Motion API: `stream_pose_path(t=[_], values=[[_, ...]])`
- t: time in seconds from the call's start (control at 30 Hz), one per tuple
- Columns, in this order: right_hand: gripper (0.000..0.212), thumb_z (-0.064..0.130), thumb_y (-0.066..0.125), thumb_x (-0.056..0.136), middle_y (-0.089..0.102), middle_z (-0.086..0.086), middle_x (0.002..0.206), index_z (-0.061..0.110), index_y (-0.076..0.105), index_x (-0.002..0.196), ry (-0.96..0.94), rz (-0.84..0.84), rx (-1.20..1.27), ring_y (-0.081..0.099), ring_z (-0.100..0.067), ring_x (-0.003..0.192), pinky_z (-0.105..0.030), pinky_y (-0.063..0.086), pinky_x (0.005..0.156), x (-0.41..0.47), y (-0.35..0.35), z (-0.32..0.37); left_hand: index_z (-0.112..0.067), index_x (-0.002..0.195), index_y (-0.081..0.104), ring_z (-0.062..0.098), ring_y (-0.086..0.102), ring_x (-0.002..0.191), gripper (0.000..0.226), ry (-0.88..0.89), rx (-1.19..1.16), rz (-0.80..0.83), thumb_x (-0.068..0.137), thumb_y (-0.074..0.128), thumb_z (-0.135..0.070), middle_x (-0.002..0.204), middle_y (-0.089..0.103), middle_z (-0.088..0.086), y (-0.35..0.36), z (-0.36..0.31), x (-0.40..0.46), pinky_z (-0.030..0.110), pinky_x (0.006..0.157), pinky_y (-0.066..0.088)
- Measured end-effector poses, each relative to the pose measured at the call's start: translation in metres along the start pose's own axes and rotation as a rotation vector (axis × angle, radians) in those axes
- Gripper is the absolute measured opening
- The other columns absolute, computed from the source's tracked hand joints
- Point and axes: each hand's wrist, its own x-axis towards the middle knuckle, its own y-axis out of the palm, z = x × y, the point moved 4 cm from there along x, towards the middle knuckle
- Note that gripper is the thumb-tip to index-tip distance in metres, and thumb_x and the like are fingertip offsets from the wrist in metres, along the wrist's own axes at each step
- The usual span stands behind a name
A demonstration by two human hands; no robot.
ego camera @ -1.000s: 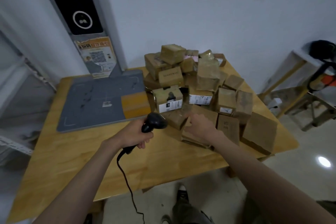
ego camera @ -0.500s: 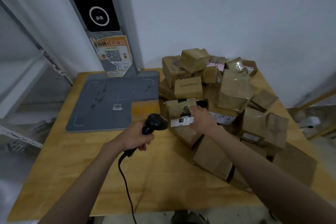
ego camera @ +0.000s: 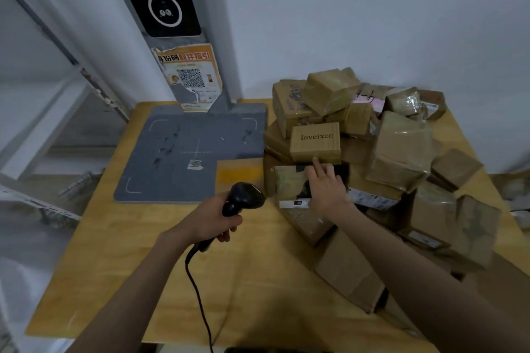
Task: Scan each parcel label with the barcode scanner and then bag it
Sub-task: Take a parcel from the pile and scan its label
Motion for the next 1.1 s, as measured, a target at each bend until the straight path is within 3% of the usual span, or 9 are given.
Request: stream_pose_path(t=[0.1,0.3,0.43,0.53,0.73,0.83,0.93,1.1], values=[[0.066,0.028,0.079,0.077,0.043,-0.006,0.142,0.021,0.04,0.129,-0.035,-0.076,-0.019,0.035,-0.031,0.131,-0.045,0.039,0.104,-0.008,-0.005,0.0,-0.023,0.101,0.055,0.025,0.07,0.061,0.019,0.006,-0.005,0.022,0.09,0.063,-0.01,0.082,0.069,0.012,0.001,0.002,0.006,0.032,0.057,0.058],[0.057,0.035,0.076,0.079,0.051,0.0,0.134,0.025,0.044,0.125,-0.002,-0.103,0.102,0.038,-0.026,0.129,-0.047,0.034,0.109,-0.022,-0.011,0.0,-0.017,0.1,0.055,0.027,0.07,0.061,0.015,0.035,-0.01,0.078,0.09,0.062,-0.008,0.081,0.068,0.013,0.006,-0.003,0.012,0.033,0.056,0.058],[0.079,0.034,0.076,0.081,0.039,-0.002,0.149,0.025,0.033,0.147,0.005,0.161,0.186,0.033,-0.029,0.139,-0.053,0.039,0.109,-0.033,0.008,-0.001,-0.013,0.104,0.055,0.027,0.07,0.061,0.016,0.043,-0.017,0.103,0.09,0.061,-0.008,0.081,0.067,0.014,0.006,-0.002,0.012,0.033,0.055,0.057],[0.103,0.032,0.083,0.076,0.025,-0.003,0.158,0.023,0.018,0.156,-0.007,0.199,0.099,0.021,-0.029,0.146,-0.053,0.042,0.109,-0.038,0.02,0.001,-0.013,0.104,0.055,0.026,0.07,0.06,0.017,0.052,-0.013,0.106,0.09,0.061,-0.007,0.081,0.067,0.014,0.004,-0.001,0.009,0.033,0.056,0.057],[0.117,0.037,0.091,0.064,0.022,-0.005,0.153,0.026,0.016,0.153,0.029,0.058,0.025,0.025,-0.029,0.144,-0.052,0.048,0.104,-0.043,0.023,0.007,-0.015,0.107,0.055,0.029,0.071,0.063,0.019,0.047,0.005,0.097,0.09,0.062,-0.009,0.082,0.068,0.013,-0.002,0.008,0.003,0.033,0.057,0.058],[0.115,0.048,0.088,0.063,0.033,-0.008,0.146,0.026,0.018,0.151,0.0,-0.014,-0.088,0.033,-0.03,0.137,-0.049,0.038,0.112,-0.047,0.03,0.008,-0.016,0.106,0.055,0.028,0.071,0.064,0.019,0.055,0.005,0.095,0.09,0.063,-0.009,0.082,0.068,0.013,-0.004,0.009,0.001,0.035,0.058,0.059],[0.108,0.054,0.084,0.065,0.039,-0.012,0.143,0.023,0.022,0.148,-0.01,-0.09,-0.156,0.039,-0.033,0.134,-0.048,0.04,0.108,-0.051,0.038,0.01,-0.021,0.103,0.055,0.027,0.071,0.063,0.019,0.06,0.007,0.096,0.09,0.063,-0.009,0.082,0.069,0.012,-0.006,0.008,-0.001,0.035,0.059,0.059],[0.104,0.052,0.083,0.067,0.039,-0.015,0.143,0.021,0.025,0.147,-0.048,-0.086,-0.26,0.037,-0.038,0.137,-0.055,0.036,0.112,-0.053,0.041,0.011,-0.027,0.102,0.054,0.025,0.071,0.063,0.023,0.067,0.014,0.103,0.09,0.062,-0.01,0.082,0.068,0.011,-0.01,0.005,-0.001,0.034,0.059,0.059]])
